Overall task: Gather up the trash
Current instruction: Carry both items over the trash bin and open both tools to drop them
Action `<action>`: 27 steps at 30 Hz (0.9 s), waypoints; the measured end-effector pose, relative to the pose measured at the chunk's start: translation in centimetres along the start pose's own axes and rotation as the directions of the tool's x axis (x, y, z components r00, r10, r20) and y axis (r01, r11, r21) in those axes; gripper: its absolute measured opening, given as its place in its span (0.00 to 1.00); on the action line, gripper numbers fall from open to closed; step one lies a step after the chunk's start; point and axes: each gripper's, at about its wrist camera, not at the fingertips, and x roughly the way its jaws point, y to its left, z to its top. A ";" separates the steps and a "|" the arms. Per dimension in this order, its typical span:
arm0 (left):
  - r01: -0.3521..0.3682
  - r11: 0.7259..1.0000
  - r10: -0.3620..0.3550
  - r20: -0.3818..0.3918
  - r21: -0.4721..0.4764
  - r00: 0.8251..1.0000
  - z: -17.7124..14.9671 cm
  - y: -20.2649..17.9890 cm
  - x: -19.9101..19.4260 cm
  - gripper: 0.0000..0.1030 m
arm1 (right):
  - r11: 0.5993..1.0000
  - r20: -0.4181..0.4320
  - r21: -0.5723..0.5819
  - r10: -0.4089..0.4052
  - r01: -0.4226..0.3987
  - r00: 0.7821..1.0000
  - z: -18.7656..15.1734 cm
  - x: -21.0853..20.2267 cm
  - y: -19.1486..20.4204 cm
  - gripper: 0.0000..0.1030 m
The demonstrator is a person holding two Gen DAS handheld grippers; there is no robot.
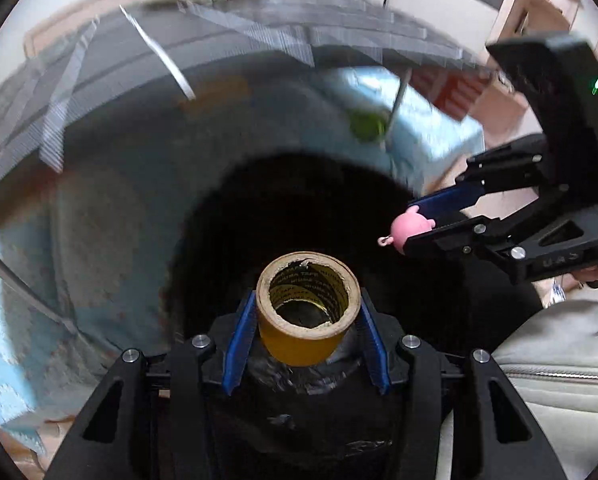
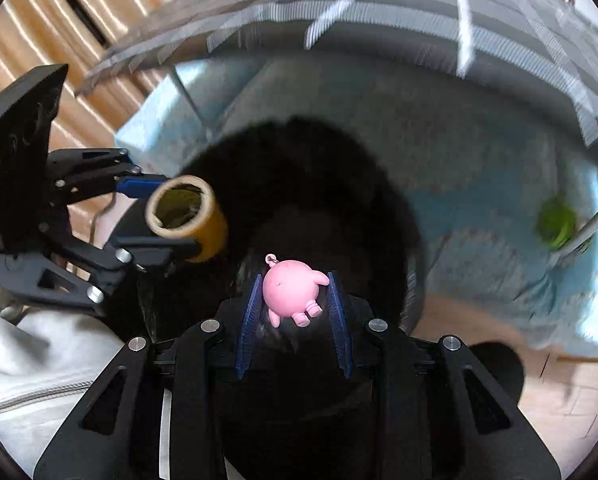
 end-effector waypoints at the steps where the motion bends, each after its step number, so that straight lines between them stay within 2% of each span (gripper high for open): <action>1: 0.005 1.000 -0.005 -0.020 0.000 1.000 -0.2 -0.2 0.7 0.46 | 1.000 -0.028 -0.005 0.001 -0.001 1.000 -0.2 0.8 0.2 0.32; 6: 0.014 1.000 -0.013 -0.090 0.009 0.996 -1.2 -0.9 3.0 0.46 | 0.998 -0.140 -0.063 -0.026 0.017 0.990 -0.9 3.8 1.3 0.32; 11: 0.014 1.000 -0.012 -0.137 0.011 0.991 -1.6 -1.0 4.0 0.46 | 0.997 -0.196 -0.080 -0.014 -0.001 0.980 -1.8 5.6 2.1 0.32; 17: 0.023 1.000 -0.023 -0.136 0.002 0.990 -1.2 -0.6 4.3 0.46 | 0.998 -0.203 -0.066 -0.002 -0.012 0.979 -1.7 6.1 1.8 0.32; 21: 0.059 0.998 -0.060 -0.115 -0.016 0.992 -0.9 -0.4 3.9 0.52 | 0.998 -0.195 -0.042 0.035 -0.044 0.980 -1.5 5.7 1.1 0.36; 27: 0.048 0.999 -0.050 -0.097 -0.026 0.994 -0.6 -0.3 2.9 0.59 | 0.998 -0.166 -0.029 0.043 -0.048 0.985 -1.3 4.8 1.1 0.40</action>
